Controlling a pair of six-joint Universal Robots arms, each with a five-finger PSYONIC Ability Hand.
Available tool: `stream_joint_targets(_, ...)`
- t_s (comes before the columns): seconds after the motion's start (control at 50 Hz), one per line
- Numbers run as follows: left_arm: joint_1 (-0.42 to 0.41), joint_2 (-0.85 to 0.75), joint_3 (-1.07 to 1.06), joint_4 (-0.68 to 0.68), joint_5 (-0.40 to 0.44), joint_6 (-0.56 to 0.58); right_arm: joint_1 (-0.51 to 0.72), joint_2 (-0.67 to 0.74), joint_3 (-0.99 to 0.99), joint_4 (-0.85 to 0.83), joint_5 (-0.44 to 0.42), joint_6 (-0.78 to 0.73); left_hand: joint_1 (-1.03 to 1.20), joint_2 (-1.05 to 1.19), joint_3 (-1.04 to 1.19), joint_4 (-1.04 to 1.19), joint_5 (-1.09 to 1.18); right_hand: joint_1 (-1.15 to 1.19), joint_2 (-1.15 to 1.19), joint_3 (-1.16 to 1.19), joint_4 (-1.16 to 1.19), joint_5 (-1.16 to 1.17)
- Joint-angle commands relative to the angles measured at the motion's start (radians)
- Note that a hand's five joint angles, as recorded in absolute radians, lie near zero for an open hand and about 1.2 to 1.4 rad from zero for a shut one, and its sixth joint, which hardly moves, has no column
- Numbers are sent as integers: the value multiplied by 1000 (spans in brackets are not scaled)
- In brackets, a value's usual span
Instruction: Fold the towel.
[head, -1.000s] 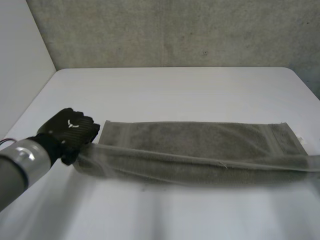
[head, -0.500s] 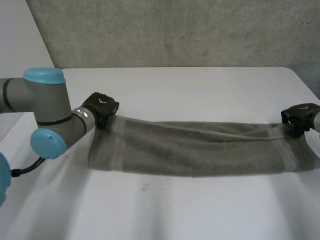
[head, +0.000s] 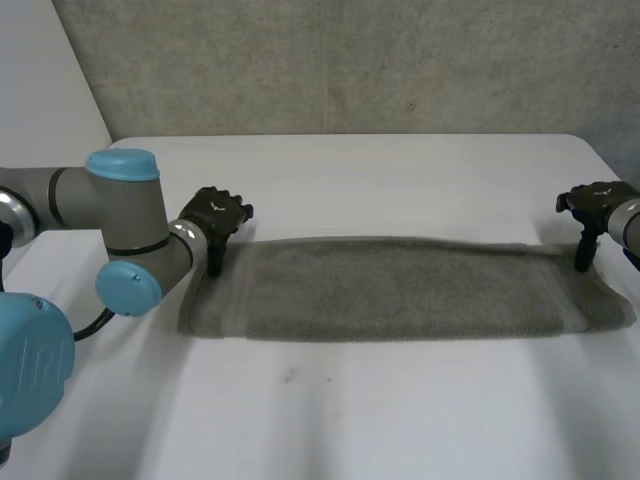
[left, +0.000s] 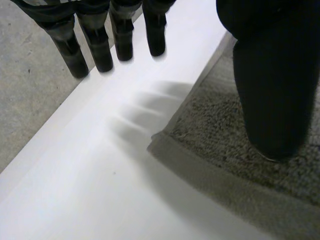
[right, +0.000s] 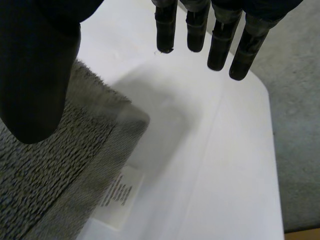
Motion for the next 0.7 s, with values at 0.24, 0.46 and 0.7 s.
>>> stream_joint_targets(0.24,-22,222,-143,7,-24,-109,-44,-335,270,-54,-160,109,-105,-102,-114,-113,-119,-87,-80,-79,-89,-63)
stream_joint_targets(0.46,-24,328,-305,73,-13,-143,-144,-464,690,-164,-194,-158,-105,-102,-114,-113,-119,38,44,46,36,62)
stream_joint_targets(0.7,-29,345,-339,90,-15,-149,-216,-441,853,-316,-258,-212,-105,-102,-114,-113,-119,314,320,322,311,337)
